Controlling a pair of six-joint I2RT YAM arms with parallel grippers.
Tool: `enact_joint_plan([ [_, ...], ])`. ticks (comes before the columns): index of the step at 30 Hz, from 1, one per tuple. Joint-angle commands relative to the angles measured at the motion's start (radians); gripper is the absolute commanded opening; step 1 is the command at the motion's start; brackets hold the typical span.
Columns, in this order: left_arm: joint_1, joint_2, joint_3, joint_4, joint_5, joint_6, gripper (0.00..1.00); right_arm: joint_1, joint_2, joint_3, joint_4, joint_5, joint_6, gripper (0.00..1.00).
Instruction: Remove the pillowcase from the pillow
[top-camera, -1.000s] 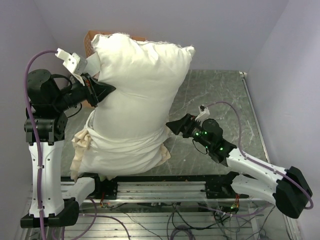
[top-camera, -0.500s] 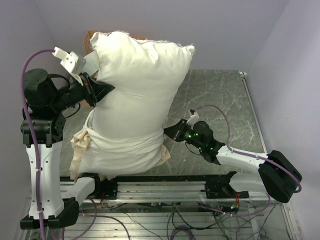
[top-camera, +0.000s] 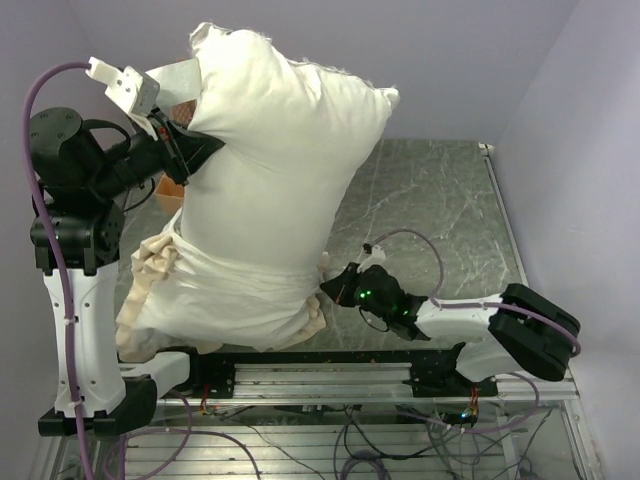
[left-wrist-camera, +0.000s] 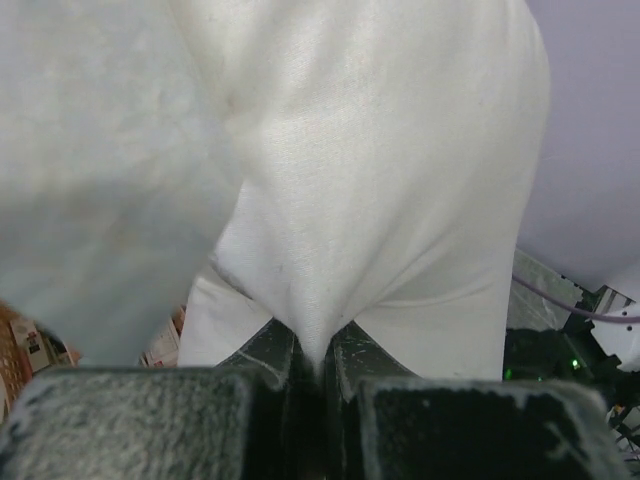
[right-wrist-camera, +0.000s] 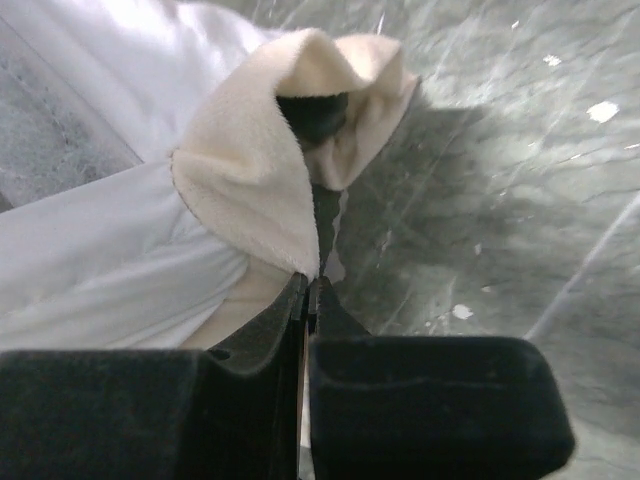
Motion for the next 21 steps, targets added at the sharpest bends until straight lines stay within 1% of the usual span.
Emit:
enact_joint_plan([
  [1, 0.000, 0.002, 0.148, 0.239, -0.061, -0.016, 0.07, 0.085, 0.092, 0.027, -0.121, 0.154, -0.038, 0.00],
  [3, 0.001, 0.009, 0.163, 0.236, -0.062, -0.014, 0.07, 0.104, 0.078, 0.053, -0.156, 0.177, -0.060, 0.00],
  [5, 0.001, 0.005, 0.161, 0.247, -0.062, -0.014, 0.07, 0.112, 0.025, 0.076, -0.193, 0.191, -0.095, 0.00],
  [8, 0.000, -0.005, 0.157, 0.254, -0.064, 0.000, 0.07, 0.115, -0.073, 0.125, -0.315, 0.228, -0.162, 0.00],
  [10, 0.001, -0.003, 0.165, 0.219, -0.050, 0.038, 0.07, 0.116, -0.170, 0.182, -0.410, 0.225, -0.250, 0.00],
  [11, 0.000, -0.001, 0.168, 0.188, -0.041, 0.070, 0.07, 0.114, -0.223, 0.224, -0.454, 0.216, -0.305, 0.06],
  [12, 0.000, 0.000, 0.171, 0.141, -0.031, 0.104, 0.07, 0.115, -0.275, 0.277, -0.502, 0.206, -0.368, 0.18],
  [14, 0.000, 0.001, 0.169, 0.077, -0.023, 0.170, 0.07, 0.115, -0.361, 0.405, -0.599, 0.179, -0.481, 0.47],
  [16, 0.000, -0.004, 0.147, 0.026, -0.025, 0.236, 0.07, 0.114, -0.408, 0.561, -0.690, 0.139, -0.589, 0.69],
  [17, 0.000, -0.007, 0.132, 0.007, -0.026, 0.260, 0.07, 0.114, -0.412, 0.659, -0.736, 0.116, -0.625, 0.82],
  [18, 0.001, -0.011, 0.116, -0.010, -0.024, 0.281, 0.07, 0.113, -0.405, 0.745, -0.777, 0.096, -0.659, 0.92],
  [19, 0.001, -0.012, 0.104, -0.041, -0.015, 0.306, 0.07, 0.114, -0.390, 0.836, -0.824, 0.074, -0.687, 0.99],
  [21, 0.000, -0.001, 0.088, -0.120, 0.012, 0.352, 0.07, 0.113, -0.333, 1.003, -0.895, 0.031, -0.740, 1.00],
])
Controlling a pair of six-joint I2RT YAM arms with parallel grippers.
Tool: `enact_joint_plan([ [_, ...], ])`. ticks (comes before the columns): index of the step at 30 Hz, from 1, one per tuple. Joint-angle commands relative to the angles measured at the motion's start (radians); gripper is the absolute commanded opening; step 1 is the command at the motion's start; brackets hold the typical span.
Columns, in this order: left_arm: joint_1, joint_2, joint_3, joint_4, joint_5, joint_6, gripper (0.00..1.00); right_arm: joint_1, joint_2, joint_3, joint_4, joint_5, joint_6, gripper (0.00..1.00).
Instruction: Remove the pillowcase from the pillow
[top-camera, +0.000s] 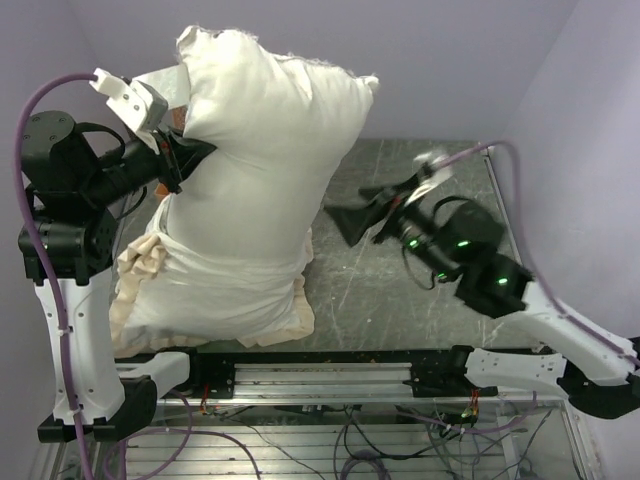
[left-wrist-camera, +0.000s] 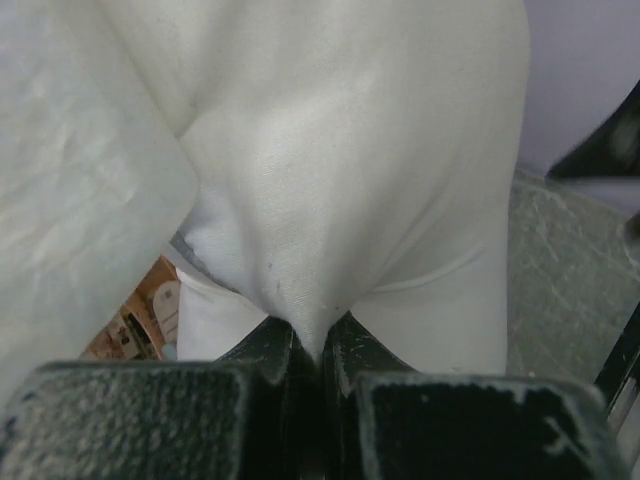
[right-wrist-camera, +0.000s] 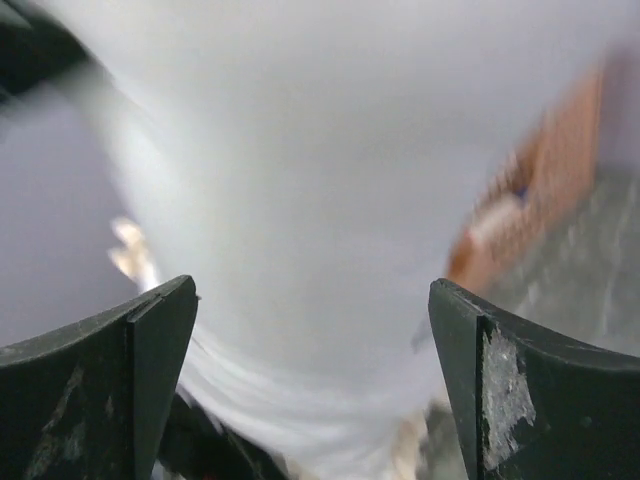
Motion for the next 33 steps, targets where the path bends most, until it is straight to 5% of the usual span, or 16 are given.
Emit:
enact_joint_plan([
  [1, 0.002, -0.010, -0.013, -0.059, 0.039, 0.162, 0.07, 0.001, 0.072, 0.336, -0.250, -0.106, -0.237, 1.00],
  [9, 0.002, -0.024, -0.111, -0.248, 0.112, 0.304, 0.07, 0.001, 0.371, 0.850, -0.354, -0.210, -0.474, 1.00],
  [14, 0.002, -0.030, -0.139, -0.332, 0.160, 0.373, 0.07, 0.001, 0.528, 1.034, -0.413, -0.274, -0.576, 1.00],
  [24, 0.001, -0.039, -0.171, -0.436, 0.213, 0.444, 0.07, -0.045, 0.653, 1.191, -0.418, -0.426, -0.630, 1.00],
  [33, -0.028, -0.049, -0.177, -0.416, 0.253, 0.399, 0.07, -0.061, 0.700, 1.122, -0.450, -0.546, -0.662, 1.00],
])
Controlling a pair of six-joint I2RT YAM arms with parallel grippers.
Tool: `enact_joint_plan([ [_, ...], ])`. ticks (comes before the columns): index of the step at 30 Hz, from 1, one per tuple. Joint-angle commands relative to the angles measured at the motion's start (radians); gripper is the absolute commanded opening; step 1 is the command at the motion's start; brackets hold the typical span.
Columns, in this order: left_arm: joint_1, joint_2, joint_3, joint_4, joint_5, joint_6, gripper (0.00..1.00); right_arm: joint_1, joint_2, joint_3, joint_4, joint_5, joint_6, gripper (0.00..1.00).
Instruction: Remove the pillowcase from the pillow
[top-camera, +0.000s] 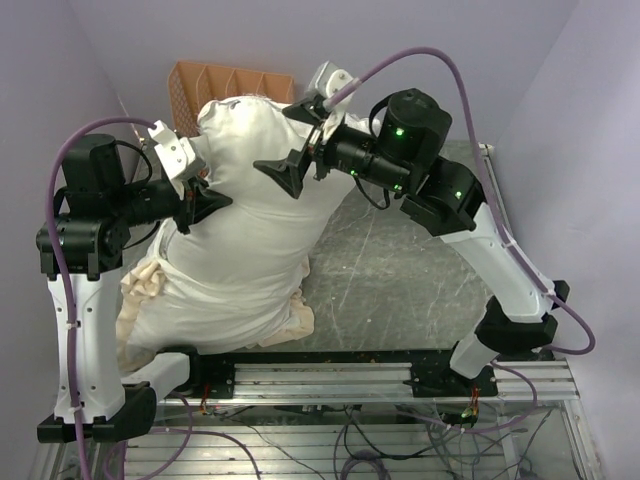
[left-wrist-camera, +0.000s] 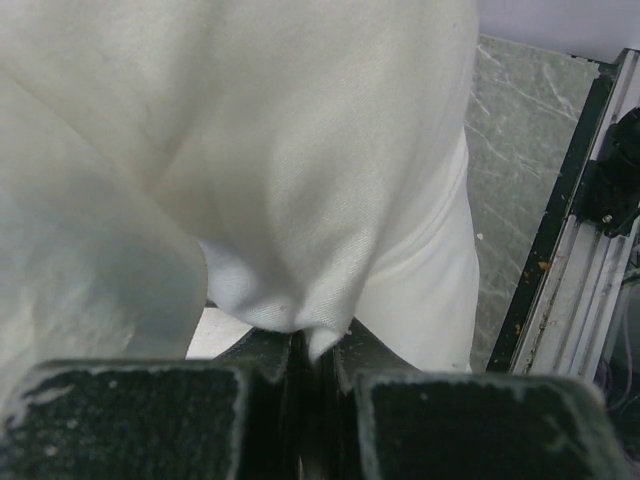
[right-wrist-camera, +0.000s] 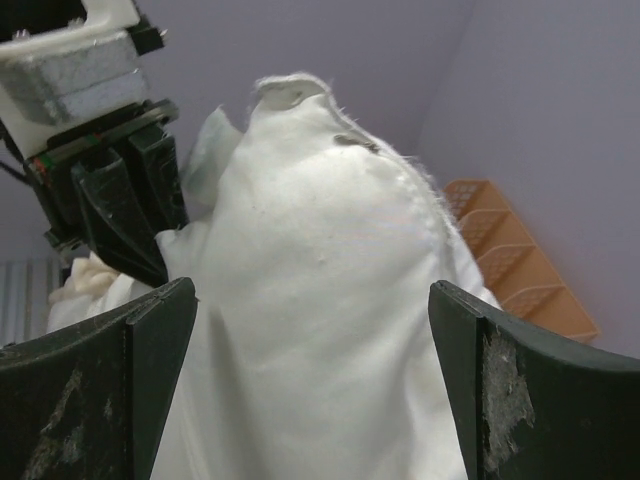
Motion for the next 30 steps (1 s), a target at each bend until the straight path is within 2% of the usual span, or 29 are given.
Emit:
enact_joint_plan([
  [1, -0.019, -0.013, -0.012, -0.057, 0.073, -0.028, 0.07, -0.012, 0.062, -0.020, -0.061, -0.116, -0.026, 1.00],
  [4, -0.019, -0.019, -0.013, -0.045, 0.074, -0.040, 0.07, -0.019, 0.111, -0.035, -0.099, -0.149, -0.029, 1.00],
  [7, -0.021, -0.029, -0.003, -0.049, 0.069, -0.041, 0.07, -0.023, 0.121, -0.108, -0.061, -0.068, -0.014, 0.92],
  [9, -0.019, -0.041, -0.002, -0.042, 0.071, -0.048, 0.07, -0.027, 0.090, -0.193, 0.027, 0.041, 0.014, 0.65],
  [10, -0.020, -0.048, -0.007, -0.032, 0.069, -0.059, 0.07, -0.032, 0.067, -0.237, 0.082, 0.102, 0.032, 0.48],
  [11, -0.021, -0.056, -0.016, -0.012, 0.062, -0.080, 0.14, -0.039, 0.029, -0.293, 0.156, 0.153, 0.053, 0.24],
  [12, -0.020, -0.065, -0.025, 0.006, 0.051, -0.097, 0.32, -0.054, -0.018, -0.358, 0.243, 0.191, 0.083, 0.05],
  [13, -0.020, -0.073, -0.031, 0.010, 0.021, -0.095, 0.55, -0.077, -0.074, -0.433, 0.328, 0.196, 0.115, 0.00],
  [15, -0.020, -0.089, -0.046, 0.007, -0.060, -0.073, 0.90, -0.148, -0.198, -0.613, 0.517, 0.120, 0.199, 0.00],
  [16, -0.021, -0.098, -0.057, 0.012, -0.126, -0.059, 0.98, -0.197, -0.251, -0.675, 0.588, 0.069, 0.250, 0.00],
  [18, -0.020, -0.111, -0.079, -0.002, -0.263, -0.013, 1.00, -0.296, -0.332, -0.746, 0.676, -0.025, 0.344, 0.00],
  [21, -0.019, -0.107, -0.099, -0.069, -0.418, 0.056, 1.00, -0.396, -0.434, -0.832, 0.745, -0.133, 0.370, 0.00],
  [25, -0.018, -0.104, -0.138, -0.139, -0.503, 0.116, 1.00, -0.469, -0.523, -0.910, 0.774, -0.234, 0.349, 0.00],
  [30, -0.018, -0.105, -0.211, -0.109, -0.620, 0.182, 0.99, -0.490, -0.591, -0.978, 0.789, -0.283, 0.310, 0.00],
])
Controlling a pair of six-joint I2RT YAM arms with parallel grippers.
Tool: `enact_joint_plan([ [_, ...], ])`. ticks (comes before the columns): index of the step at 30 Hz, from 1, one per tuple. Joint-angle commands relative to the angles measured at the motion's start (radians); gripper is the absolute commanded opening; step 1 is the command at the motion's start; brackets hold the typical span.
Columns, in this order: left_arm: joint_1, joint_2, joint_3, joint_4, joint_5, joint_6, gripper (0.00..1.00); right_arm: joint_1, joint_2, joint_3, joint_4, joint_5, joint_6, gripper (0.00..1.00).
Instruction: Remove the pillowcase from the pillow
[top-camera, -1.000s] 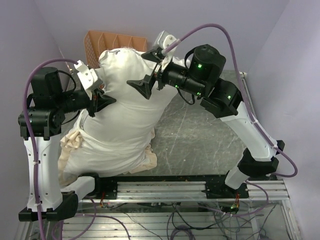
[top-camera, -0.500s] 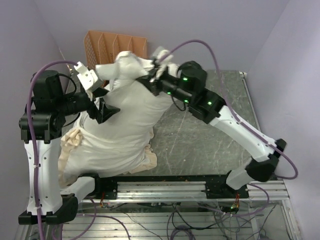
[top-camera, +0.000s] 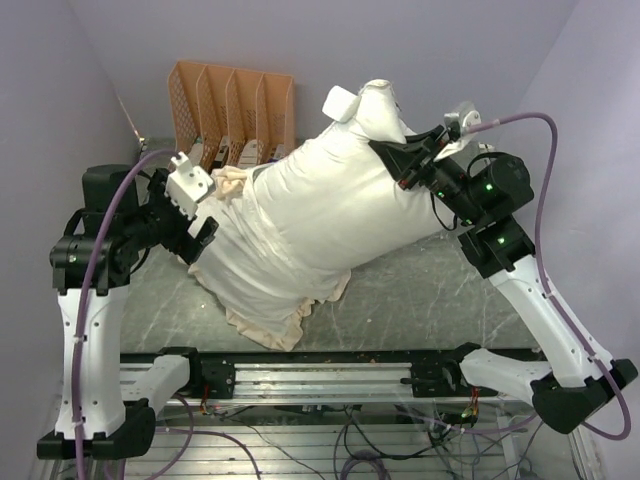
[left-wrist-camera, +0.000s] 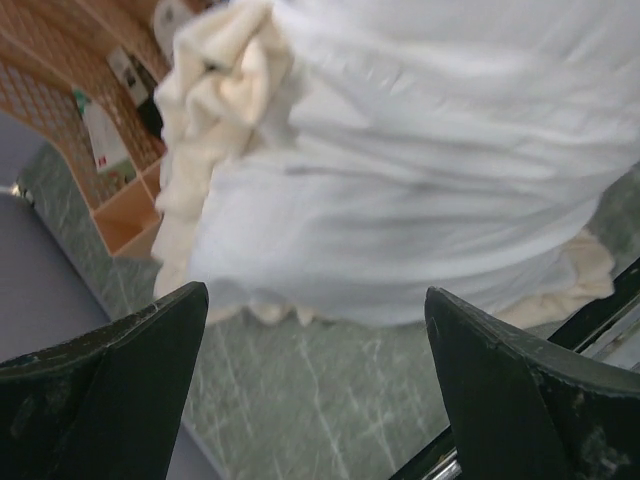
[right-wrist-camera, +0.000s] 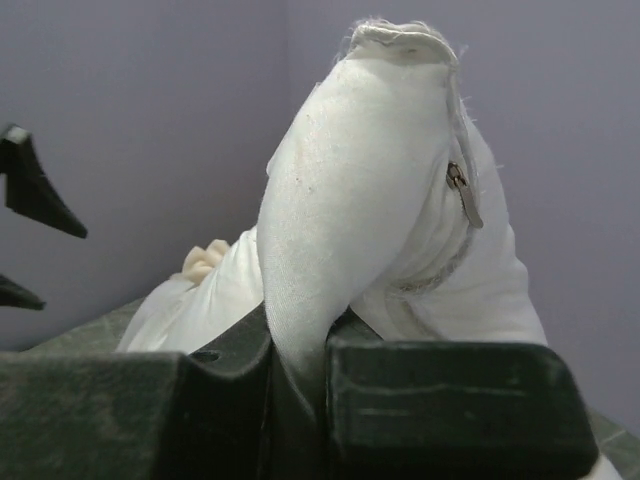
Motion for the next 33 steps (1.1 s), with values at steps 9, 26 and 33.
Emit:
enact_joint_plan([
  [9, 0.430, 0.181, -0.090, -0.059, 0.100, 0.385, 0.97, -0.011, -0.086, -0.005, 0.183, -0.231, -0.075, 0.00],
  [26, 0.721, 0.258, -0.292, 0.025, 0.218, 0.687, 0.97, -0.011, -0.116, -0.037, 0.222, -0.378, 0.009, 0.00],
  [33, 0.769, 0.257, -0.402, -0.020, 0.228, 0.907, 0.98, -0.011, -0.131, -0.034, 0.229, -0.479, 0.050, 0.00],
])
